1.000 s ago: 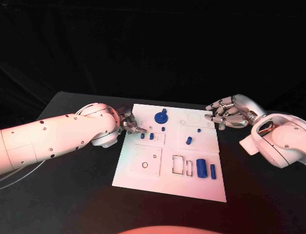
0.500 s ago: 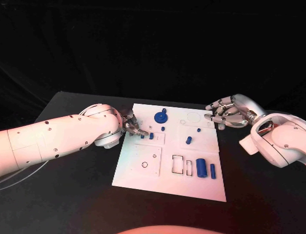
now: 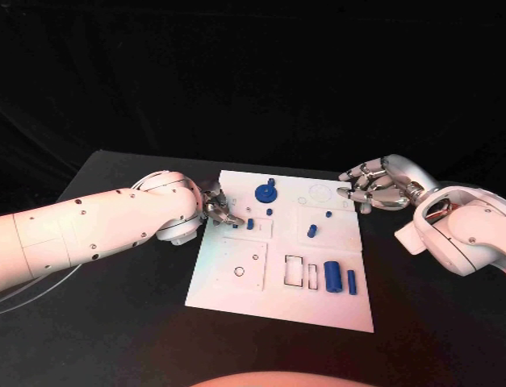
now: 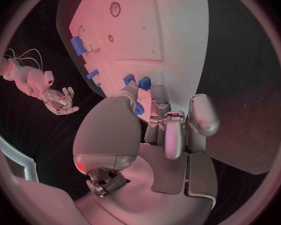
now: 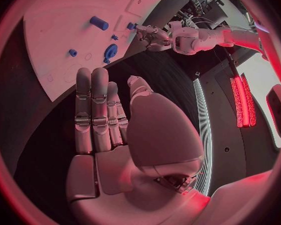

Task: Assemble the parts on the task board

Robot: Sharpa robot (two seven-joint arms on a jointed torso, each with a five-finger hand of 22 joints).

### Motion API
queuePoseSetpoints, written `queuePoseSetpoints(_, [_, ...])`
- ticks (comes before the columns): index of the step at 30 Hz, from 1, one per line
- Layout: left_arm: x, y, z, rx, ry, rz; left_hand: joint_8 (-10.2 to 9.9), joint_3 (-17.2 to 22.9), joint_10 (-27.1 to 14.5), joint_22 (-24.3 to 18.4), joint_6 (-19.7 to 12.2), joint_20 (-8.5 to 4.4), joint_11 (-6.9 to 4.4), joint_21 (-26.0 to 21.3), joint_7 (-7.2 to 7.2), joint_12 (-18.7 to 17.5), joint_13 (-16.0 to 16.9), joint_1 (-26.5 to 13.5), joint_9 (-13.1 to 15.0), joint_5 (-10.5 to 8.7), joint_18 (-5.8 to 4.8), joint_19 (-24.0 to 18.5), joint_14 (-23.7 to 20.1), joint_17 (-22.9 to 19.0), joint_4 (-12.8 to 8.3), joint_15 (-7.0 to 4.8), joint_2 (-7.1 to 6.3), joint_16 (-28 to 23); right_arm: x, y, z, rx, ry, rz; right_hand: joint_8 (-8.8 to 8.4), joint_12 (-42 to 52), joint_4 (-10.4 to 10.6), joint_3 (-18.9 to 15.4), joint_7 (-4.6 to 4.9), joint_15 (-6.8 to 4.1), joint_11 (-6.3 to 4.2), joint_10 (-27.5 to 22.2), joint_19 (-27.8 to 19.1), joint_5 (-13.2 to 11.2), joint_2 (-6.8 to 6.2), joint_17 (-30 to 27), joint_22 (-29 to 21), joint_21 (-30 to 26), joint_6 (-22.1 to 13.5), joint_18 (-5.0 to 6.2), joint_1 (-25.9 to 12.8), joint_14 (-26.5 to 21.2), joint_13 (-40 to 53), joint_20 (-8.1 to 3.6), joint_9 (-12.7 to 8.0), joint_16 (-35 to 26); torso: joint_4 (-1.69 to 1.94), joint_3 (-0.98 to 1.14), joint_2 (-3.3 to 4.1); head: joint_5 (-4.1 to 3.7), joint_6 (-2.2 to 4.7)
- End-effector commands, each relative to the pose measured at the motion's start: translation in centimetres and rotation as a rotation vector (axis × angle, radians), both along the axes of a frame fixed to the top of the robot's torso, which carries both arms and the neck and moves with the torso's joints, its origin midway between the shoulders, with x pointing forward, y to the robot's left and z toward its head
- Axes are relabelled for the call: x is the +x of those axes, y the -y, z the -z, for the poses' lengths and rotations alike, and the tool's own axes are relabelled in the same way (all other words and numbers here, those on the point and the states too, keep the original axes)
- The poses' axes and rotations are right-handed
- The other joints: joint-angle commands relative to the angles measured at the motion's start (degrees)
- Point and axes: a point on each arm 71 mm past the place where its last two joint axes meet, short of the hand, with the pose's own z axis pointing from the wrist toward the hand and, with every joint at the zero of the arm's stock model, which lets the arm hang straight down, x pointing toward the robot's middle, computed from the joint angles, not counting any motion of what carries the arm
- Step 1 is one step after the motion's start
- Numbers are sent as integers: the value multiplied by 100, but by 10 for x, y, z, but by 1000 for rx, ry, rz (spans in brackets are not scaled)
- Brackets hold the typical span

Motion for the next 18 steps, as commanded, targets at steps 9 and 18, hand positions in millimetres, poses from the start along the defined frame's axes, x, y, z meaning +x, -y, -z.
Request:
queuePoseSetpoints(9, [-1, 5, 1, -24, -21, 17, 39, 225, 17, 28, 23, -17, -22, 37, -14, -24, -58, 313, -48, 22, -51, 44, 553, 1371, -40, -66, 112, 24, -1, -1, 1, -1, -1, -16, 36, -10, 11, 34, 12, 4, -8, -23, 49, 40, 10, 9, -8, -22, -6, 27, -66, 23, -10, -5, -8, -22, -1, 1, -3, 0, -7])
queuePoseSetpoints(18, [-1, 7, 1, -39, -20, 20, 44, 404, -12, 39, -1, -21, -32, 44, -22, -95, -143, 521, -83, 24, -52, 40, 553, 1370, -91, -75, 187, 23, -1, -1, 1, -1, -1, -17, 36, -10, 11, 34, 12, 4, -8, -23, 49, 40, 10, 9, -8, -22, -6, 27, -66, 23, -10, -5, -8, -22, -2, -2, 0, -5, -3])
